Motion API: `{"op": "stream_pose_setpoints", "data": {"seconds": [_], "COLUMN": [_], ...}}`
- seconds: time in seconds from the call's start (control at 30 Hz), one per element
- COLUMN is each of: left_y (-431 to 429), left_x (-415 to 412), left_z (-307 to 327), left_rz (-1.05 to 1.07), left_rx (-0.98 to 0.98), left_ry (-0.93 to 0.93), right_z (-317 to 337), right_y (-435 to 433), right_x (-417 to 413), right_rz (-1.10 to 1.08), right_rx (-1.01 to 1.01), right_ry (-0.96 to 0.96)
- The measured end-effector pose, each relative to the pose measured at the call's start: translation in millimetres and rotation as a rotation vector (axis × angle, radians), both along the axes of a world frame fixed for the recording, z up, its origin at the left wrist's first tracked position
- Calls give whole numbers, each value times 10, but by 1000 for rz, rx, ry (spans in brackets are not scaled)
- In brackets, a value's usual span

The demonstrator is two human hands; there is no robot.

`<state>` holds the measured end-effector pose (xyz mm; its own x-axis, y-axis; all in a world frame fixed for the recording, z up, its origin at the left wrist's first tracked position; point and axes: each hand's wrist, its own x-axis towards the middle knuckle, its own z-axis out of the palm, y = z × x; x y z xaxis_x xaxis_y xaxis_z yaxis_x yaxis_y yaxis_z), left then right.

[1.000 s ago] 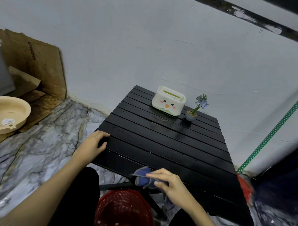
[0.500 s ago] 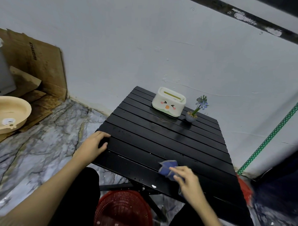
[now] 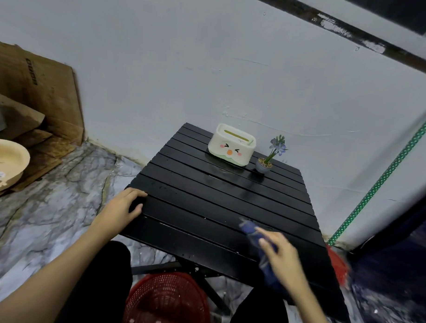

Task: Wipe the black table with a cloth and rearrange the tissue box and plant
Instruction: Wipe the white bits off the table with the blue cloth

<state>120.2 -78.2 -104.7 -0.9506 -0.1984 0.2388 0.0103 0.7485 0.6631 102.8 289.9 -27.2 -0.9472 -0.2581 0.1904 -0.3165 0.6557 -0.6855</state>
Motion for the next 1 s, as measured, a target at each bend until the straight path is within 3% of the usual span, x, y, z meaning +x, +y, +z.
{"op": "stream_pose_setpoints", "data": {"seconds": [0.1,0.2,0.33,0.5,0.7,0.87,1.0], "left_y": [2,3,-3,-10,-2,9,-2], "left_x": [-8,-18,-40,-48,-27,-22,-35], "left_z": [-3,-12,-40,-54,-18,-4,-30], "left_rz": [2,15,16,13,24,9,-1], "left_rx": [-2,-10,-35,-34,-42,-46,-52], "left_ry": [7,5,15,21,14,-6,-5], "right_z": [-106,-434,-578,-588,-567,-595,-512], "right_y": [583,869,692,-131,-1221,-405,728], "right_x": [-215,-284,-525,-933,-527,127,110], "right_rz": [-314,-457,-484,-358,63,163,-204], "right_rx": [161,364,295,234,211,205,224], "right_ry": [40,-38,-32,-17,1,22,-24]}}
